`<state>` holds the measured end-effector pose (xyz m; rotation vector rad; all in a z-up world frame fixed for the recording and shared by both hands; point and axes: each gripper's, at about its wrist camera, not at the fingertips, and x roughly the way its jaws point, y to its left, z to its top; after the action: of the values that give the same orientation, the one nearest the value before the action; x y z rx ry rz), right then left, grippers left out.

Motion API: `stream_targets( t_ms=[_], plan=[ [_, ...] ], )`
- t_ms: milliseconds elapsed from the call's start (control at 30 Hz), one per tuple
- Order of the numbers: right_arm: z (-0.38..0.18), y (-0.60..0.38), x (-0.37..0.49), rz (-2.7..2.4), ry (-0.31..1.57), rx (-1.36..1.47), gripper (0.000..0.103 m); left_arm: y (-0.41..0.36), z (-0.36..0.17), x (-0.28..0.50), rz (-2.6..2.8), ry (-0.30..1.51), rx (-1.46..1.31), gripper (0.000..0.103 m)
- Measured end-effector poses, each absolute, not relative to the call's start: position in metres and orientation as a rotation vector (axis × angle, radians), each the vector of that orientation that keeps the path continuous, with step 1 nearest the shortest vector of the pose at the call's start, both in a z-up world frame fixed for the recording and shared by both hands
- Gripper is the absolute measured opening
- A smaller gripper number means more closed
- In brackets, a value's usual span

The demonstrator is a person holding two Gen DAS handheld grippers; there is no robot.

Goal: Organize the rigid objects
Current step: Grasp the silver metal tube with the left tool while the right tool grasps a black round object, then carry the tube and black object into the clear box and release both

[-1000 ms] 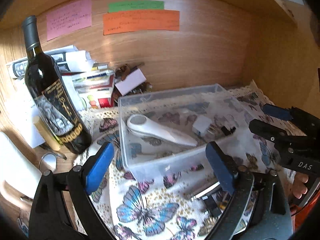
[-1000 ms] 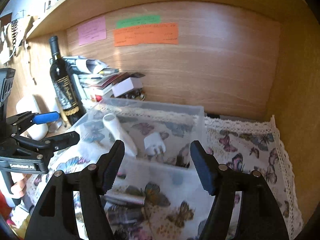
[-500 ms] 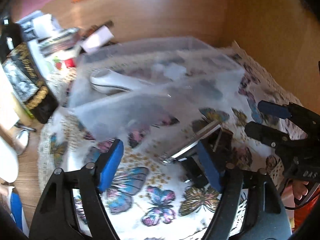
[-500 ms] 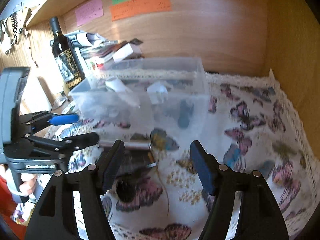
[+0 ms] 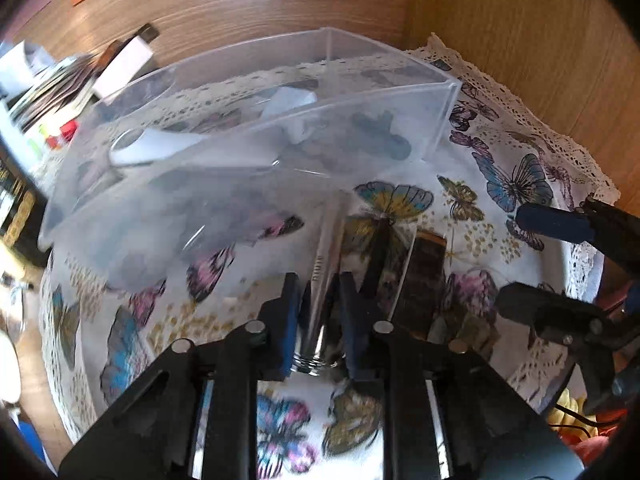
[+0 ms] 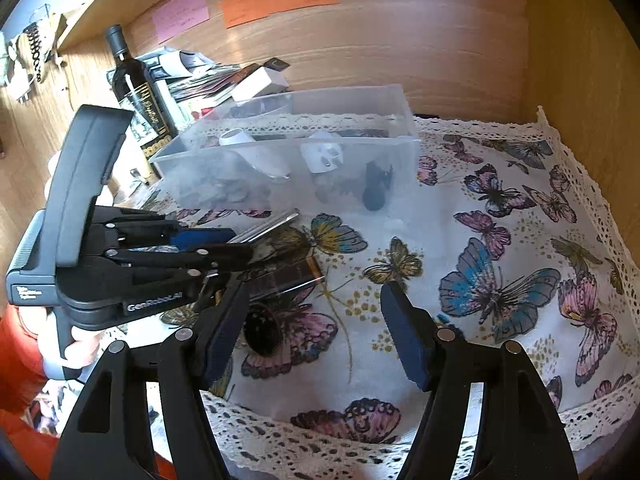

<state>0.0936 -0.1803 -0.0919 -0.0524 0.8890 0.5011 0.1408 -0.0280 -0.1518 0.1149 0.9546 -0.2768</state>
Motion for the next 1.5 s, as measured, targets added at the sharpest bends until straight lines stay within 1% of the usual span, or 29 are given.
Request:
stream_targets(
  t_ms=[33,333,400,467,500,533,600,633,700,733,833,1033,1500],
  plan=[
    [-0.092,-0.179,0.093,0.508,0.891,-0.052,0.065,-0.025,-0.152,0.137,-0.263,0.951,0.116,0.015],
    [-0.104,-0.154,0.086,0.571,0.927,-0.093,0.065,0.022,-0.153,0.095,-0.154,0.95,0.065,0.015],
    [-0.109,-0.15,0.086,0.579,0.945,-0.101,0.061,0.027,-0.152,0.088,-0.146,0.951,0.056,0.015],
    [-0.113,-0.147,0.086,0.584,0.962,-0.112,0.053,0.027,-0.153,0.084,-0.147,0.954,0.048,0.015],
    [-0.116,-0.145,0.087,0.589,0.971,-0.117,0.047,0.027,-0.154,0.083,-0.143,0.95,0.045,0.015],
    [-0.118,-0.143,0.086,0.589,0.974,-0.123,0.043,0.027,-0.154,0.082,-0.14,0.946,0.048,0.016],
    [-0.119,-0.141,0.084,0.568,0.957,-0.152,0.033,0.027,-0.154,0.082,-0.14,0.94,0.049,0.022],
    [-0.118,-0.141,0.084,0.561,0.956,-0.157,0.033,0.025,-0.154,0.084,-0.143,0.937,0.047,0.028],
    [-0.116,-0.144,0.085,0.564,0.958,-0.137,0.033,0.022,-0.155,0.088,-0.146,0.927,0.048,0.033],
    [-0.115,-0.145,0.085,0.559,0.956,-0.132,0.032,0.019,-0.157,0.091,-0.145,0.922,0.052,0.033],
    [-0.109,-0.149,0.086,0.538,0.936,-0.124,0.032,0.011,-0.157,0.093,-0.149,0.909,0.071,0.015],
    [-0.092,-0.154,0.088,0.508,0.871,-0.136,0.032,0.012,-0.148,0.088,-0.146,0.878,0.064,0.015],
    [-0.032,-0.15,0.112,0.486,0.66,-0.15,0.032,0.03,-0.06,0.09,-0.117,0.651,0.032,0.015]
  ],
)
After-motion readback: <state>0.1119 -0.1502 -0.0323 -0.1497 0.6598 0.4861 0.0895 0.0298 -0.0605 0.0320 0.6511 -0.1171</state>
